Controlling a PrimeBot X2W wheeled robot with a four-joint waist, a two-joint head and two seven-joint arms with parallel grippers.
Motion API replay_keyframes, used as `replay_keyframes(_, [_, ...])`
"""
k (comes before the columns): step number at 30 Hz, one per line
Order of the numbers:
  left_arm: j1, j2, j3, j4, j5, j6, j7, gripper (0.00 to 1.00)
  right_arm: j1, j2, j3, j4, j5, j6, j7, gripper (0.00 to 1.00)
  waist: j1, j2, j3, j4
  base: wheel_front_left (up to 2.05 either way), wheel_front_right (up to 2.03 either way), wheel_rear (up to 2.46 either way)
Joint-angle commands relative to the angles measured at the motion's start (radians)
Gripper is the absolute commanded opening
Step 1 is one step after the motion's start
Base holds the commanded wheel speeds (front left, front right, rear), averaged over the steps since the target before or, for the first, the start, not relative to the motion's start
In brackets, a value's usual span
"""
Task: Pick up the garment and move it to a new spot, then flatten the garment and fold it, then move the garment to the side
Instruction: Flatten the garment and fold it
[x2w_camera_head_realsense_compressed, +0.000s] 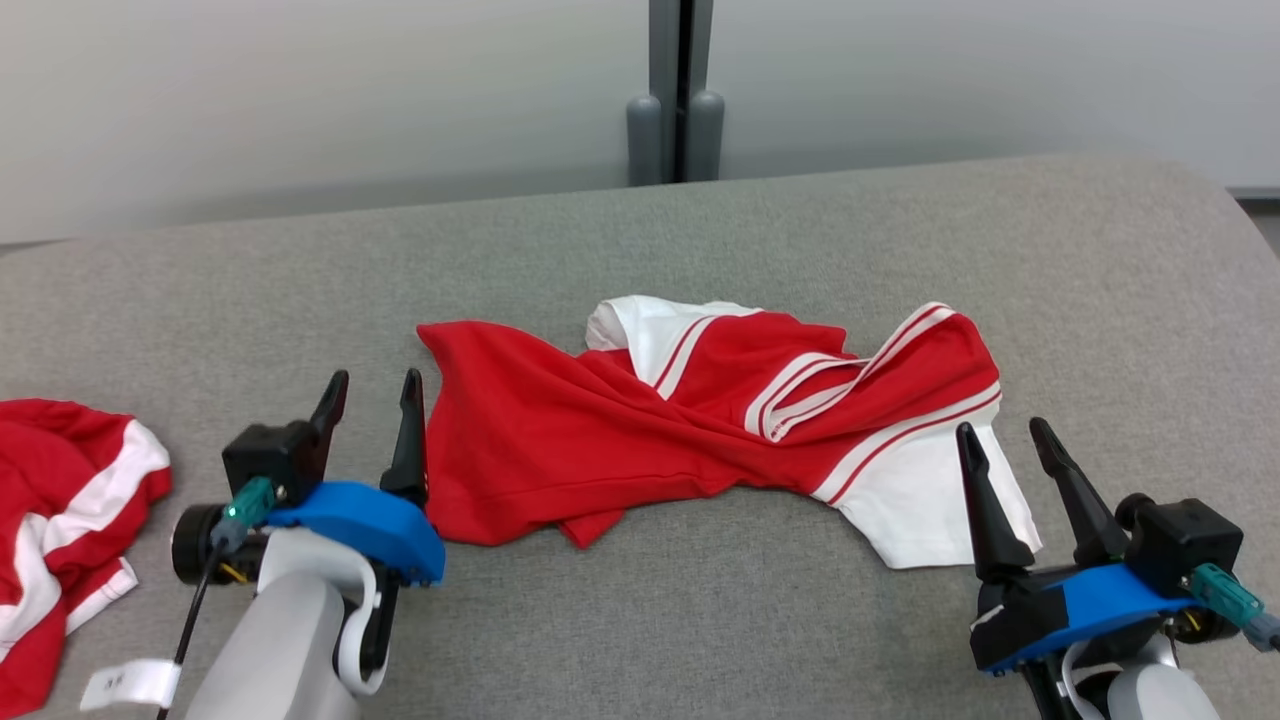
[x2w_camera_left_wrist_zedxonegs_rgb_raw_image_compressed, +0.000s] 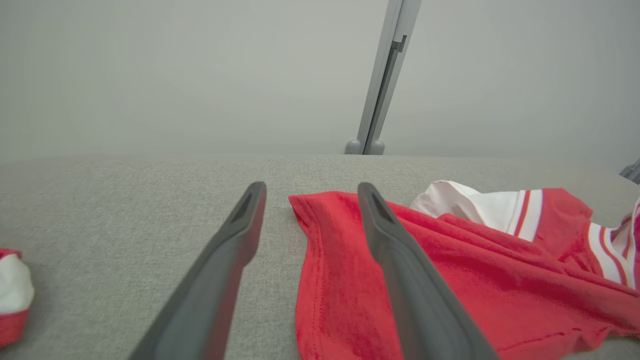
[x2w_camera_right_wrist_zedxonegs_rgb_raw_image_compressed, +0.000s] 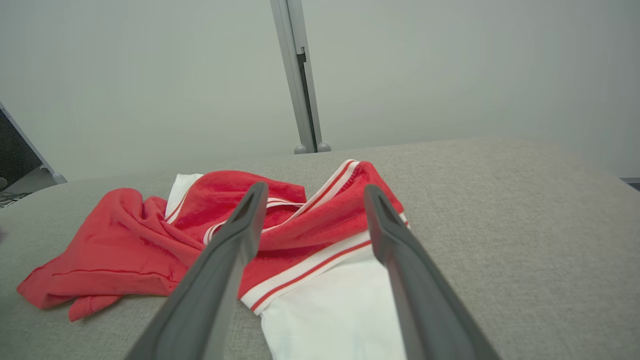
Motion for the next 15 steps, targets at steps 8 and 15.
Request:
replay_keyframes(8, [0.156, 0.020, 0.044, -0.167, 0.037, -0.009, -0.035, 1.00, 0.050, -0.001, -0.059, 0.016, 0.002, 0.000, 0.034, 1.00, 0.0000, 0.0000, -0.061, 0.034, 0.00, 0.00, 0.00])
replay_keyframes(15, [0.296, 0.019, 0.108, -0.323, 0.093, -0.002, -0.035, 1.00, 0.068, -0.001, -0.097, 0.036, -0.011, 0.000, 0.049, 1.00, 0.0000, 0.0000, -0.092, 0.051, 0.00, 0.00, 0.00])
